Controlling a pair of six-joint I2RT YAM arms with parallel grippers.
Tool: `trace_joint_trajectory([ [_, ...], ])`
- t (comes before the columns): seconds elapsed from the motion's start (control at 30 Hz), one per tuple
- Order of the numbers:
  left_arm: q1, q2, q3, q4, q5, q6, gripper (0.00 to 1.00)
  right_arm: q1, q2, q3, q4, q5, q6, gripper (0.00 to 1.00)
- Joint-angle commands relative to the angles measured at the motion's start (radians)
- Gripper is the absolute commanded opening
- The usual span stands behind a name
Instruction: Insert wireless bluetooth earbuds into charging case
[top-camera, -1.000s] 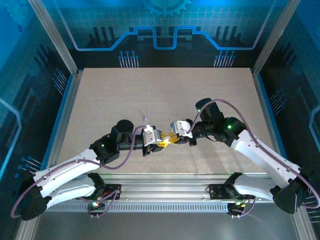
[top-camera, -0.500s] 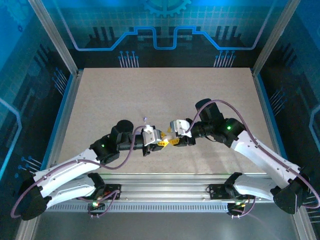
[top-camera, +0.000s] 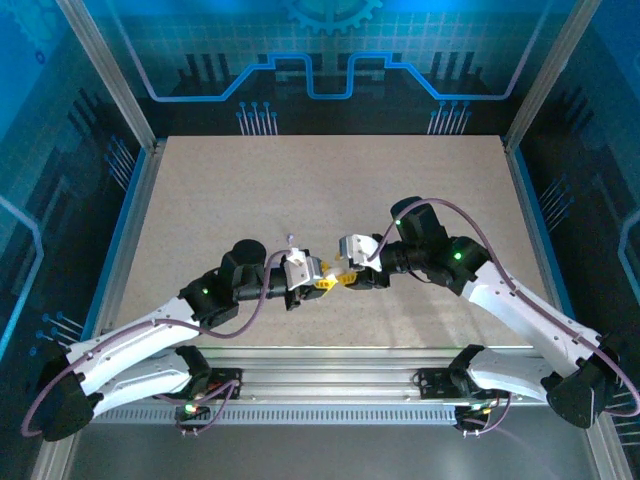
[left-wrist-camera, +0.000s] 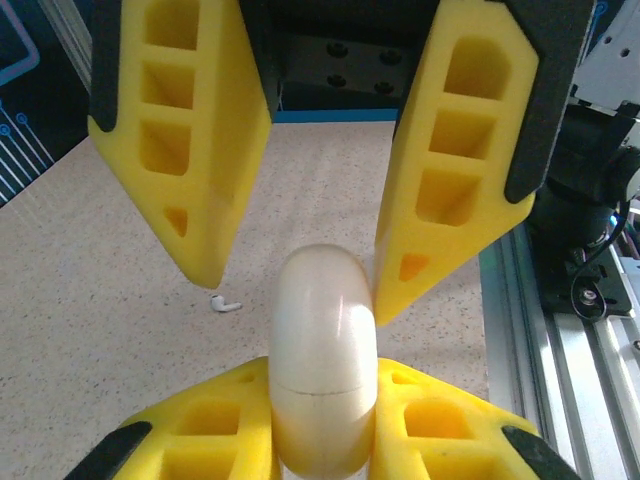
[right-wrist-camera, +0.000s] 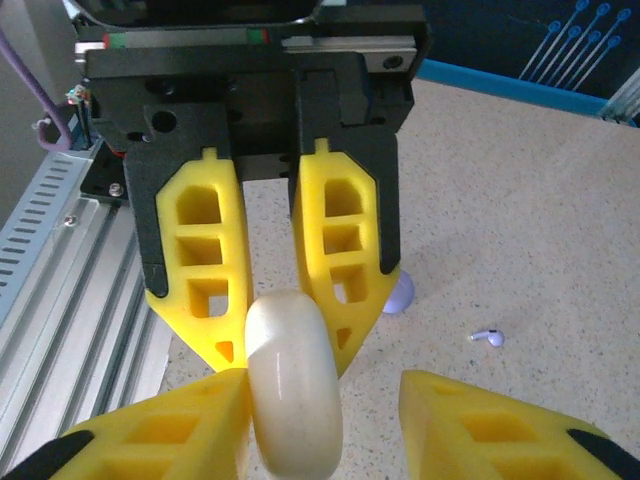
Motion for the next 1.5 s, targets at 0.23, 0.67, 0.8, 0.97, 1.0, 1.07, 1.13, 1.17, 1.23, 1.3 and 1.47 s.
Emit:
trace_joint_trajectory([
  [0.23,-0.008,-0.022,-0.013,0.005,0.031,-0.004,0.21,-0.032,-0.039,-0.018,0.127,0.089,0.080,0.42],
  [0.67,-0.007,-0.031,-0.019,0.028,0.028,-0.016,0.21,-0.055,-0.069,-0.047,0.154,0.098,0.107,0.42],
  [0.8,-0.005,-0.030,-0.029,0.042,0.002,-0.034,0.21,-0.056,-0.087,-0.050,0.171,0.098,0.121,0.43],
  [0.97,0.032,-0.031,-0.055,0.080,-0.015,-0.097,0.20,-0.057,-0.119,-0.057,0.195,0.098,0.151,0.44],
  [1.0,0.046,-0.033,-0.064,0.095,-0.012,-0.117,0.21,-0.057,-0.122,-0.052,0.189,0.103,0.161,0.44],
  [1.07,0.074,-0.034,-0.082,0.125,-0.022,-0.152,0.20,-0.058,-0.126,-0.043,0.174,0.121,0.192,0.44],
  [1.13,0.105,-0.033,-0.094,0.129,-0.061,-0.197,0.20,-0.059,-0.120,-0.025,0.142,0.152,0.237,0.45],
  [1.17,0.116,-0.036,-0.099,0.122,-0.078,-0.223,0.20,-0.058,-0.116,-0.015,0.127,0.173,0.268,0.44],
  [1.23,0.129,-0.057,-0.131,0.129,-0.101,-0.257,0.20,-0.058,-0.104,-0.005,0.105,0.223,0.369,0.44],
  [1.3,0.135,-0.081,-0.180,0.166,-0.142,-0.286,0.20,-0.058,-0.093,-0.004,0.074,0.257,0.437,0.45],
  [1.47,0.142,-0.138,-0.233,0.141,-0.210,-0.322,0.20,-0.058,-0.042,-0.005,0.008,0.341,0.601,0.46],
])
